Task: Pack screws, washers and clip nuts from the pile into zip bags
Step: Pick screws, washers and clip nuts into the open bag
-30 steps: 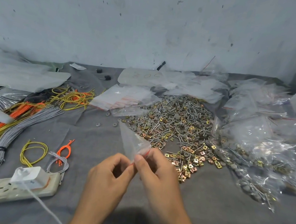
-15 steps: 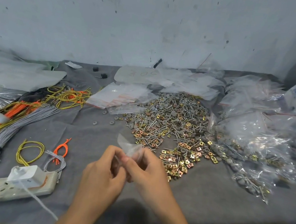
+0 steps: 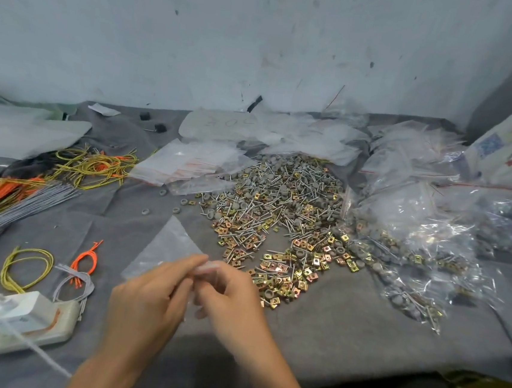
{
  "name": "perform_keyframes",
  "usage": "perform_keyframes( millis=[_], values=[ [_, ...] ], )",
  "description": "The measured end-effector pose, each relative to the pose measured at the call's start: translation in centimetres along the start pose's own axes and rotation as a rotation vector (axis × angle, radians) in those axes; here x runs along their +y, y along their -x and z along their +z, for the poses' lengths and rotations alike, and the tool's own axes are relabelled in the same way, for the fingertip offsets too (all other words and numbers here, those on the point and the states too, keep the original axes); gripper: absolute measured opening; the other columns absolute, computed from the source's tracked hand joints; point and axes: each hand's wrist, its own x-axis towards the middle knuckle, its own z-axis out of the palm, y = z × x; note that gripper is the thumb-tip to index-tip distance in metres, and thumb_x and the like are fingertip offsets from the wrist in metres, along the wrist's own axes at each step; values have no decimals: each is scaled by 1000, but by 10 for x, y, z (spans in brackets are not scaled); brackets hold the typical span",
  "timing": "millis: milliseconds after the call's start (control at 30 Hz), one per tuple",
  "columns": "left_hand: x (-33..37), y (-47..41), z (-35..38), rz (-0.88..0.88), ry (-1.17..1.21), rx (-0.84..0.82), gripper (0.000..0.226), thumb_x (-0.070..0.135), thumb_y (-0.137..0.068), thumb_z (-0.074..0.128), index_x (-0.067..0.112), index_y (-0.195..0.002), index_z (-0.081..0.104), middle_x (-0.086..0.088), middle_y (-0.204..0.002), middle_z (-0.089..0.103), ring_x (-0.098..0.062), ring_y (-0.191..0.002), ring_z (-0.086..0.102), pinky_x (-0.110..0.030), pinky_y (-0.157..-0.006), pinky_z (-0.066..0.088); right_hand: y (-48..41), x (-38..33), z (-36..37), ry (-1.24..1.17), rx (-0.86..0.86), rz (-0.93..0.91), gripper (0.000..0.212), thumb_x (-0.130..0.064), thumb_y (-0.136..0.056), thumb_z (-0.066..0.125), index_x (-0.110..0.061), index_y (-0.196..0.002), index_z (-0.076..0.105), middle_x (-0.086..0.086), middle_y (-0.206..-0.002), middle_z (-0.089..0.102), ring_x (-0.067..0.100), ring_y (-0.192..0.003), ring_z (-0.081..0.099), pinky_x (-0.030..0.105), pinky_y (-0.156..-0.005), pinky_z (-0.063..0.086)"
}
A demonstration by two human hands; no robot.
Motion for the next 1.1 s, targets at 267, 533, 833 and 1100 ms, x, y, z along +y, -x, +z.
perform_keyframes(
  millis=[267, 533, 833, 1100],
  values=[
    [-12, -9, 20, -117, -49, 78, 42, 34, -88, 39, 26, -103, 77, 4, -98, 77, -25, -82, 74, -38, -64, 56, 12, 5, 4, 537, 253, -388, 33, -6, -80, 54, -33, -100, 52, -10, -100, 39, 11, -94, 46, 25, -81, 43],
    [-21, -11, 31, 43, -117, 55, 41, 35, -90, 42, 23, -105, 78, 1, -96, 77, -26, -76, 75, -37, -57, 57, 1, 14, -8, 740, -69, -291, 20, -23, -90, 54, -29, -108, 58, -5, -102, 32, 22, -102, 41, 34, -88, 43],
    [-47, -16, 46, -1, -246, 31, 41, 33, -89, 40, 25, -114, 73, 0, -95, 76, -27, -78, 74, -38, -52, 56, 1, 29, -17, 745, -169, -410, 29, -19, -94, 53, -22, -120, 65, -1, -131, 53, 23, -120, 49, 35, -103, 43],
    [-45, -3, 69, -84, -233, -262, 39, 42, -100, 44, 50, -138, 42, 8, -111, 71, -26, -100, 68, -41, -70, 54, -40, 28, -103, 825, 39, -256, 19, -21, -101, 57, -24, -114, 71, -8, -114, 68, 13, -107, 59, 34, -96, 49]
  ],
)
